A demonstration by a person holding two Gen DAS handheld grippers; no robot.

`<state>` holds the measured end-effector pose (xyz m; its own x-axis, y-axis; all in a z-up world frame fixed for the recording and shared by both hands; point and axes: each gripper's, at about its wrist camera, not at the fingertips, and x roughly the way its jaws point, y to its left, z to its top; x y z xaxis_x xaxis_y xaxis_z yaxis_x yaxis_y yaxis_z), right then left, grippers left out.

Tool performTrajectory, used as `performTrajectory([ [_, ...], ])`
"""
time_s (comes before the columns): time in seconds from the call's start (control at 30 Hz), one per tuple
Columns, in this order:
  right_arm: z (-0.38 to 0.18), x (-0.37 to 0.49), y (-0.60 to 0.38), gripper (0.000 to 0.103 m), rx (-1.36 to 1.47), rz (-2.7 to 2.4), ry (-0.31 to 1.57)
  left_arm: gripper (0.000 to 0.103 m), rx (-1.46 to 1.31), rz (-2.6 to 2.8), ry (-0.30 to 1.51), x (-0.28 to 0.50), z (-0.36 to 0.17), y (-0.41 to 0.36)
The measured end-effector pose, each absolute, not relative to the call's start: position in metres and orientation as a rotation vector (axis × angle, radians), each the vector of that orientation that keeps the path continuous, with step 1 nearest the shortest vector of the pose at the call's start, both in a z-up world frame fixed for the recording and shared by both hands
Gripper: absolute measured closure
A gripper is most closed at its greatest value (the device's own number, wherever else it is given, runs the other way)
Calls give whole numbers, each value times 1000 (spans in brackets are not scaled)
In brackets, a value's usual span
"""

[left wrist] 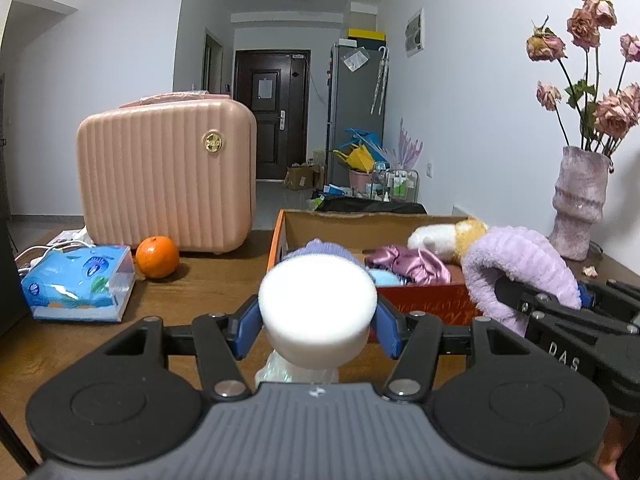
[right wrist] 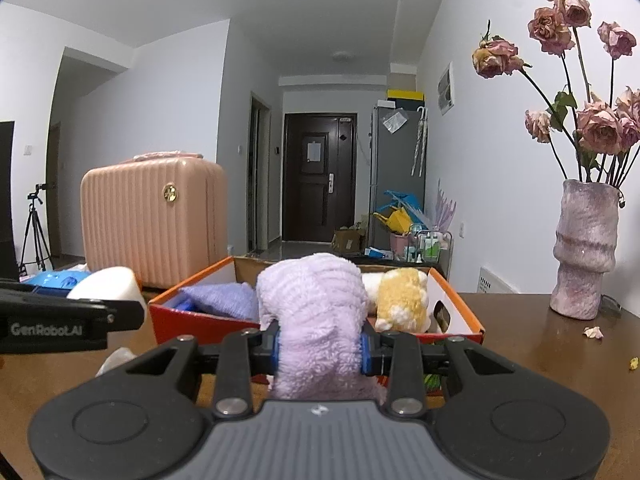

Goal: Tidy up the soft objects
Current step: 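Carry the sponge and headband with both tools over the cardboard box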

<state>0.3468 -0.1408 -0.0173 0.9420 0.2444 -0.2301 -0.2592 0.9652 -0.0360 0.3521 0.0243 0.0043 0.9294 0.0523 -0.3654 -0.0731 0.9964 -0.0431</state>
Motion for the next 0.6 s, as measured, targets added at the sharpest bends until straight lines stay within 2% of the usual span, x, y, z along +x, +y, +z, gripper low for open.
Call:
performTrajectory([
  [0.6, -14, 395, -138, 70, -52, 241, 201, 43, -90, 73, 344, 404, 15, 16],
])
